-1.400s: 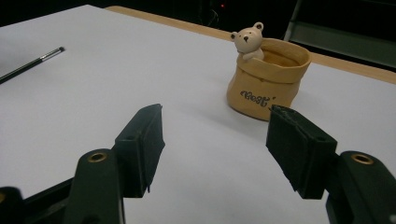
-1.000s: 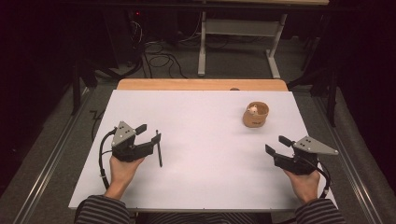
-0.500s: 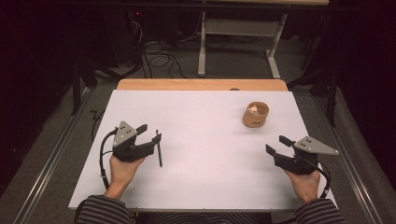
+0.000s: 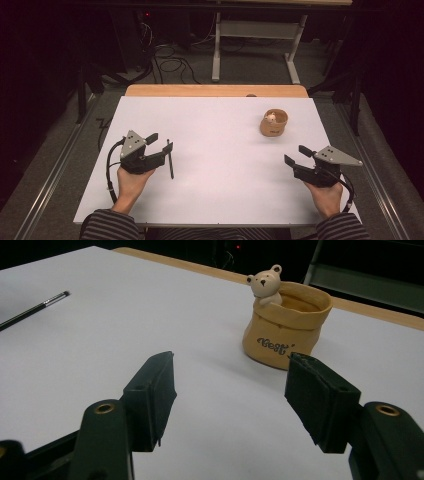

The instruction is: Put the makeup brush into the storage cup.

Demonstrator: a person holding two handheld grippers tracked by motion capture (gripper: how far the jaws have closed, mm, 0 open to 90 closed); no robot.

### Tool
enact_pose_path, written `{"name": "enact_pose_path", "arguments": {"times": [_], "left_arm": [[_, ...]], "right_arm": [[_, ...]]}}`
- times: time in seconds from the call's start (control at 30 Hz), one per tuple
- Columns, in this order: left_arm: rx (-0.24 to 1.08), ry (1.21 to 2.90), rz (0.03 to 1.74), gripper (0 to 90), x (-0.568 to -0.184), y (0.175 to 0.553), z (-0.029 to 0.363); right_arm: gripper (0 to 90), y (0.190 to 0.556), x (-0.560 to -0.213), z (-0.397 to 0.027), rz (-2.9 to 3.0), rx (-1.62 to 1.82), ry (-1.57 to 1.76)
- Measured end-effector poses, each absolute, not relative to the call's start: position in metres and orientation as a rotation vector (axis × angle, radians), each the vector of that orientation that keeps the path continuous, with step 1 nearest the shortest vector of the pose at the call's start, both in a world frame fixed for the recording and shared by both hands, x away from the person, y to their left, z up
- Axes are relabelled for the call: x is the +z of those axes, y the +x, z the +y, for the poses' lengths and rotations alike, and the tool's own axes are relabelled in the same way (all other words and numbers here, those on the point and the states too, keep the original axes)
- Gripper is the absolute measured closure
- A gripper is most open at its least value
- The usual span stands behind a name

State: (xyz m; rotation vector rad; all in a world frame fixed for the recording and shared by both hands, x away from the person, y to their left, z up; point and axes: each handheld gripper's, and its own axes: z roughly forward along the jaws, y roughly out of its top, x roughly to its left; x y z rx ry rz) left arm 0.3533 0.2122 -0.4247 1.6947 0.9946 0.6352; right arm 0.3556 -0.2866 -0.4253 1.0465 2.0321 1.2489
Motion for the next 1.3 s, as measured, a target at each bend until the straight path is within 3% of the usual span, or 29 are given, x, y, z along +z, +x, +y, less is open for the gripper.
{"name": "enact_pose_path", "arguments": {"times": [1.3], "left_arm": [[0.664,1.647,1.008,36.4,-0.41,0.367,0.204]], "right_arm": [[37.9,0.356,-0.425,-0.287,2.035,1.256,1.044]]}}
